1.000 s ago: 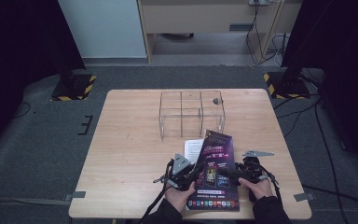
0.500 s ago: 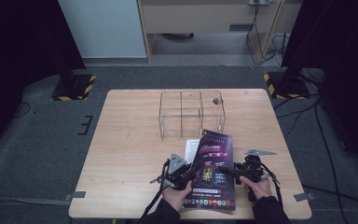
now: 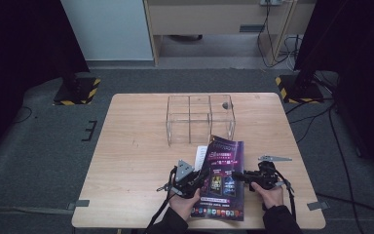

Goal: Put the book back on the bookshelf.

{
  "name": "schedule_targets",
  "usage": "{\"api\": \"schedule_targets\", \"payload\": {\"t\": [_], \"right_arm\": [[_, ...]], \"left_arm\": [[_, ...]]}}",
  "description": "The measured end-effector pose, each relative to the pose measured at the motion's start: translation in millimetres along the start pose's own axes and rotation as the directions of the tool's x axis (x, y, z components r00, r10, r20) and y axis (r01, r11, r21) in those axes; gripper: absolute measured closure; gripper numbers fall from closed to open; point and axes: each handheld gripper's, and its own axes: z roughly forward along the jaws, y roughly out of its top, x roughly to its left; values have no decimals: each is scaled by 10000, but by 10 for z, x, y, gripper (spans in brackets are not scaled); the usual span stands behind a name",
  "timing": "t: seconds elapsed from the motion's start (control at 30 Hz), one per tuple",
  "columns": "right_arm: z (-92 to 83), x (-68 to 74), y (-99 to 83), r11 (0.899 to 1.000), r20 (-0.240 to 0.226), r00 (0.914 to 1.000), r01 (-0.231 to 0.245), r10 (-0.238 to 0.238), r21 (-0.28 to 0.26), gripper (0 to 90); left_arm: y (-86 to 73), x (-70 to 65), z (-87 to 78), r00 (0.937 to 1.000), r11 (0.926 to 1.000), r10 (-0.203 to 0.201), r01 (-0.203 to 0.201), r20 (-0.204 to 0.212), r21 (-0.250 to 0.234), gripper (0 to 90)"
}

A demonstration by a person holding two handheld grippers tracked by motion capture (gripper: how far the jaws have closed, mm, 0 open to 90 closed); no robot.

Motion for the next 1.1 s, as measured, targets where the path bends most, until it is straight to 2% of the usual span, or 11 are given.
{"api": "schedule_targets", "payload": {"t": [0.27, 0.43, 1.1], "right_arm": [[-40, 102, 16, 9994, 327, 9989, 341, -341, -15, 731], [-55, 147, 22, 9990, 347, 9984, 441, -438, -77, 750], [-213, 216, 74, 9969, 210, 9997, 165, -149, -774, 839]], "left_arm": [[2, 32, 4, 9997, 9999, -18, 22, -253, 172, 837], [-4, 61, -5, 9996, 9995, -119, 126, -247, 275, 821], [-48, 128, 10, 9997, 9970, -230, 231, -19, 744, 681]]}}
